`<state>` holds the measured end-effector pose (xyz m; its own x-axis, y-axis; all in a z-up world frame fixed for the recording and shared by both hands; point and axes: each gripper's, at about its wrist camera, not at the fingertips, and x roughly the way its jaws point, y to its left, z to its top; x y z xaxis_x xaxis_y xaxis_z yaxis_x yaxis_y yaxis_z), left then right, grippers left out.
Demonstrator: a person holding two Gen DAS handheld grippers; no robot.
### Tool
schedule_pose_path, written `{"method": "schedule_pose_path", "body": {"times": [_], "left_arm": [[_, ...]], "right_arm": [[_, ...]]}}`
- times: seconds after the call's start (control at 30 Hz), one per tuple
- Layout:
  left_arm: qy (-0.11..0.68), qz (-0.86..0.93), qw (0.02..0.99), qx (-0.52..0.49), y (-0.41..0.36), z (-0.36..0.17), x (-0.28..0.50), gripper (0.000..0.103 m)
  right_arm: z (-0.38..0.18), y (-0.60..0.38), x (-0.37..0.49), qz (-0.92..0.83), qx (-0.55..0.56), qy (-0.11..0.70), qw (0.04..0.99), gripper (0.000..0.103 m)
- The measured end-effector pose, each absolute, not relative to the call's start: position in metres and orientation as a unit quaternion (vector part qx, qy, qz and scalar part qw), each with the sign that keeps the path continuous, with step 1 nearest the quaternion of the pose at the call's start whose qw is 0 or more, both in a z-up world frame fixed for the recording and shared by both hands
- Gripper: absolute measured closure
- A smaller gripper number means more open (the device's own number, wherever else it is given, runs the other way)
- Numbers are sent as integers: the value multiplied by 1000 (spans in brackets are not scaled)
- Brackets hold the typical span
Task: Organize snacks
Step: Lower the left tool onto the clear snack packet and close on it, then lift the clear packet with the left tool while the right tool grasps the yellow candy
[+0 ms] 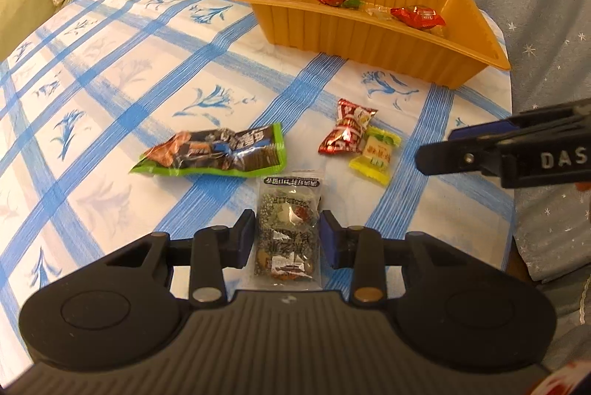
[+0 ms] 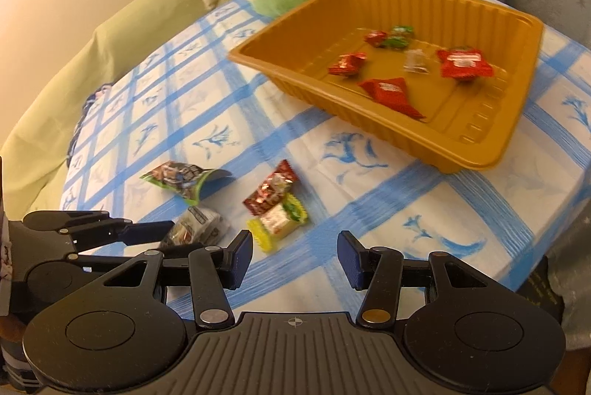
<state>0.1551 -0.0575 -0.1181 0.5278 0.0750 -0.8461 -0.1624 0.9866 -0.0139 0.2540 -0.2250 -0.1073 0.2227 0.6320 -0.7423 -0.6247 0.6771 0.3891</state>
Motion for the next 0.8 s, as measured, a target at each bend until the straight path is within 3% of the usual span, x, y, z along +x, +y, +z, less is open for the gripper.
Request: {"method": "schedule_pose_path", "body": {"times": [0.43,0.53,0.8], "left_arm": [[475,125,868,-71,-32,-114,120,69],[473,138,867,-76,-25,-112,114,69],[470,153,865,-86,-16,-111,107,69]], "right_arm": [[-123,-194,259,410,-17,476,778,52],[-126,-185,261,404,-33,467,786,69],[-129,-166,247,448,-96,442,771,72]]}}
